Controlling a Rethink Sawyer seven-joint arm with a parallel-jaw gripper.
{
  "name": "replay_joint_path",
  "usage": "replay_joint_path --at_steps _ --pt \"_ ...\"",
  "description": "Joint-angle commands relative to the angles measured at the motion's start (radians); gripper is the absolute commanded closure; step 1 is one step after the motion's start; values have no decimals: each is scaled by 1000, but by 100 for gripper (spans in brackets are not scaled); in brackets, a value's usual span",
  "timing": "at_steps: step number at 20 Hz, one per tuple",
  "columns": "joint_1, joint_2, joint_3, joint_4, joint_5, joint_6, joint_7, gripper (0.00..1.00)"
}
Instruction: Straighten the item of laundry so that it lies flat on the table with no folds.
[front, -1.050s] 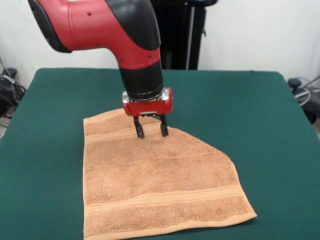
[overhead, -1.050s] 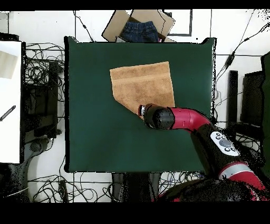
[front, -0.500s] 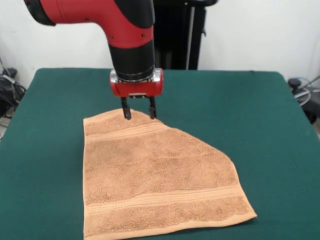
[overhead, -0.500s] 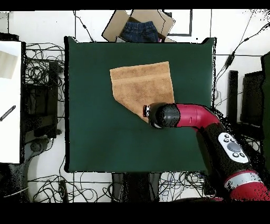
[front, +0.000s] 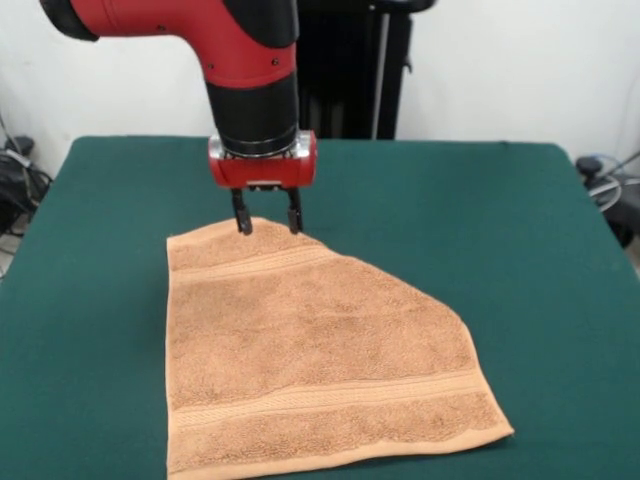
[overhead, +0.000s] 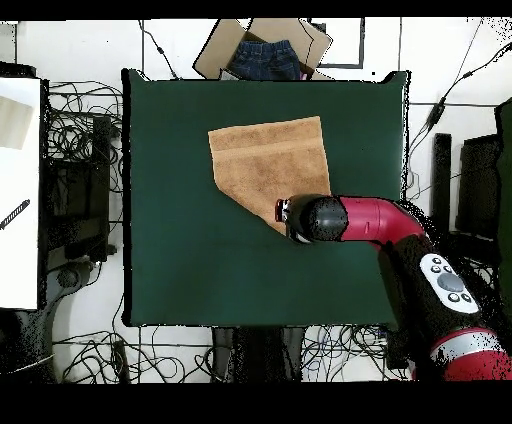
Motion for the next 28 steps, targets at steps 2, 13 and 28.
replay_joint_path --at_steps 2,13,28 --pt "48 18 10 18 -108 27 -112 0" --pt "107 47 -62 -32 -106 130 -34 0" --pt "-83 116 -3 -53 -142 123 -233 0"
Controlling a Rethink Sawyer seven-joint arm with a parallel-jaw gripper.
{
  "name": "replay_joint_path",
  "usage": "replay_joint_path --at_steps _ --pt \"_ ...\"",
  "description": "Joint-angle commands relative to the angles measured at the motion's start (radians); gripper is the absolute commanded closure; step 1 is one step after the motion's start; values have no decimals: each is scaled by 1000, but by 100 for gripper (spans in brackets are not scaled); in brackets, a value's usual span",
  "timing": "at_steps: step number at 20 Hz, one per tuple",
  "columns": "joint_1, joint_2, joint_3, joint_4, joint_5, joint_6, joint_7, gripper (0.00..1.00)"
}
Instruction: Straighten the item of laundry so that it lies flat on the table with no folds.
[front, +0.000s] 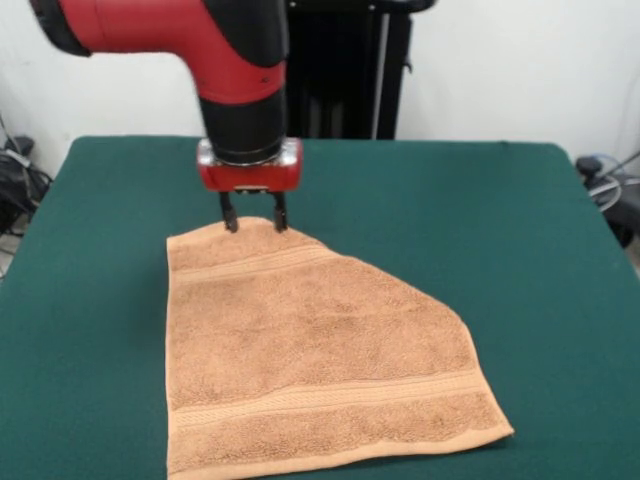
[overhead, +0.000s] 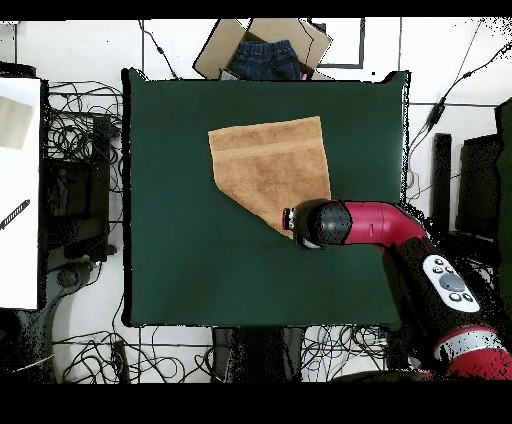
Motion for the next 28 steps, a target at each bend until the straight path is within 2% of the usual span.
replay_joint_path --at_steps 1,9,14,28 --pt "-69 84 21 -36 -85 78 -237 0" --pt "-126 138 55 -44 -119 47 -238 0" --pt "-119 170 56 -30 -152 -21 -174 0" --pt "-125 228 62 -51 -189 -73 -152 0"
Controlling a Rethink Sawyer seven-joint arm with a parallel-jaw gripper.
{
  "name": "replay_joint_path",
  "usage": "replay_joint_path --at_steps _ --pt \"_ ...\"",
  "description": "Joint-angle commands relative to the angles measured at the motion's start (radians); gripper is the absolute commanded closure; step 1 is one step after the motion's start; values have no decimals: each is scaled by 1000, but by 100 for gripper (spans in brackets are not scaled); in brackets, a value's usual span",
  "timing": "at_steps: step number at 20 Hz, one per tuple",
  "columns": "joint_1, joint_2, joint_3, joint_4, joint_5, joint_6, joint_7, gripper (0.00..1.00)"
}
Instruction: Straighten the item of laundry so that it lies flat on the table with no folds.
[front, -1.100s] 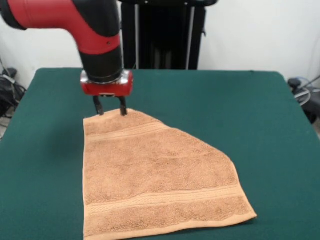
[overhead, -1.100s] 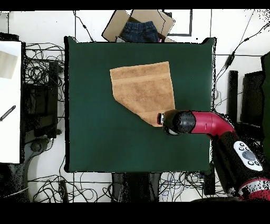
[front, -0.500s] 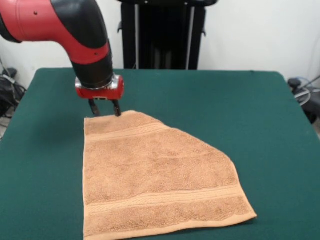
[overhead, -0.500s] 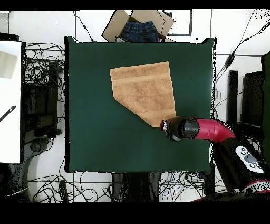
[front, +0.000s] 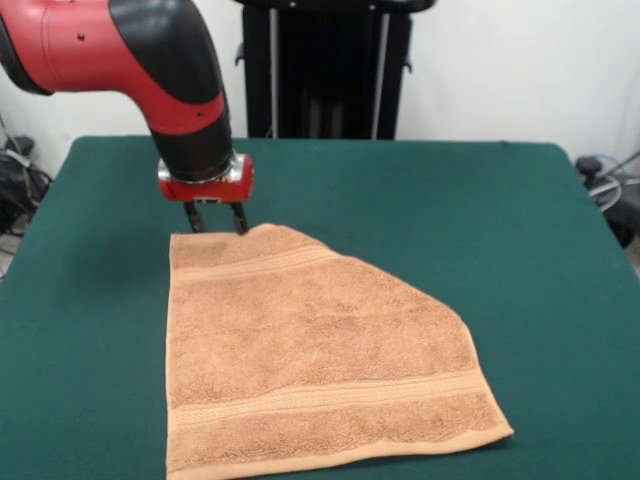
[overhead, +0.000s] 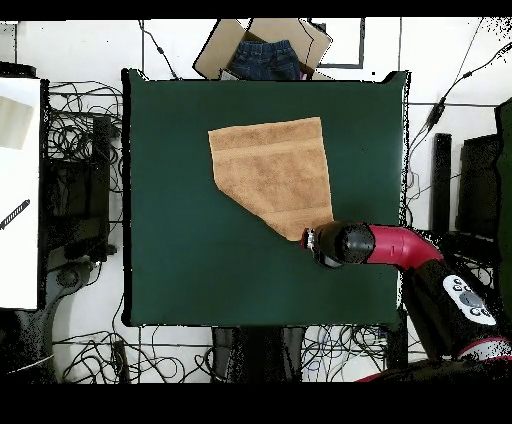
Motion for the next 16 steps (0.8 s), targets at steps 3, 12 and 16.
replay_joint_path --at_steps 3,12,16 --pt "13 90 58 -36 -93 -78 -151 0" --pt "-18 27 102 -4 -31 -4 -180 0" --pt "-26 56 119 -24 -20 -14 -177 0"
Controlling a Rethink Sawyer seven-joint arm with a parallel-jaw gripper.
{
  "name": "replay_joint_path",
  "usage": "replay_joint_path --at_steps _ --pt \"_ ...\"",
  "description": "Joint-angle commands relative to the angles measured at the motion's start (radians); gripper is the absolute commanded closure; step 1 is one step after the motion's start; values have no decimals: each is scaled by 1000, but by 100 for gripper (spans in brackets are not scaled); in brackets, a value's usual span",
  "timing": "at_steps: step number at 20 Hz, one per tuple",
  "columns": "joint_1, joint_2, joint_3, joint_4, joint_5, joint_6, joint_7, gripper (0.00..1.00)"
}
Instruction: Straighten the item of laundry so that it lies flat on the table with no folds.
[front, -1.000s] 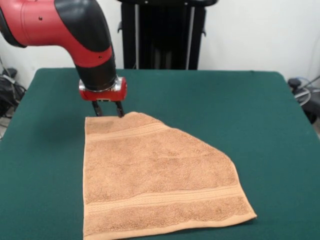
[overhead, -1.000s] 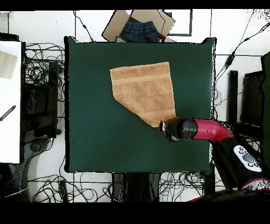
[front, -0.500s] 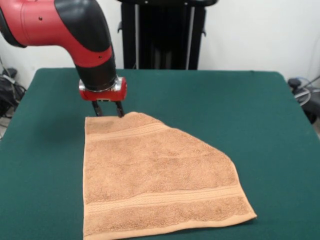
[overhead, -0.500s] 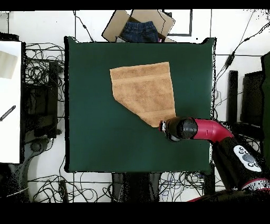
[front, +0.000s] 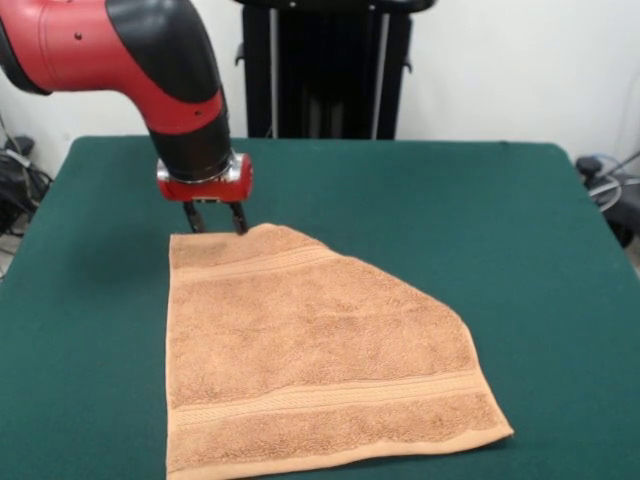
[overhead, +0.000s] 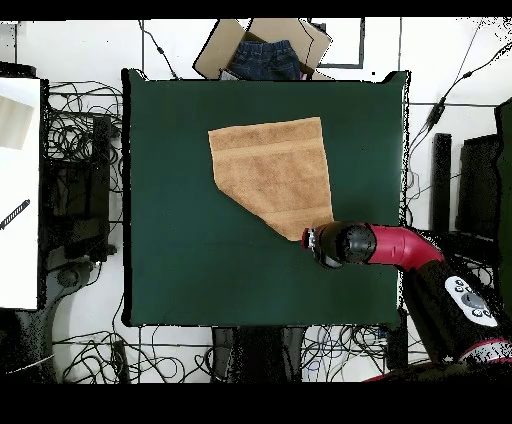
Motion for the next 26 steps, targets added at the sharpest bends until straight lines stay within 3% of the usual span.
replay_joint_path --at_steps 1,8,9,26 --pt "-11 57 107 -29 -19 -16 -174 0" --pt "-3 81 120 -46 -36 -50 -160 0" --pt "-10 84 127 -42 -43 -64 -164 100" --pt "-7 69 123 -19 -63 -91 -105 100"
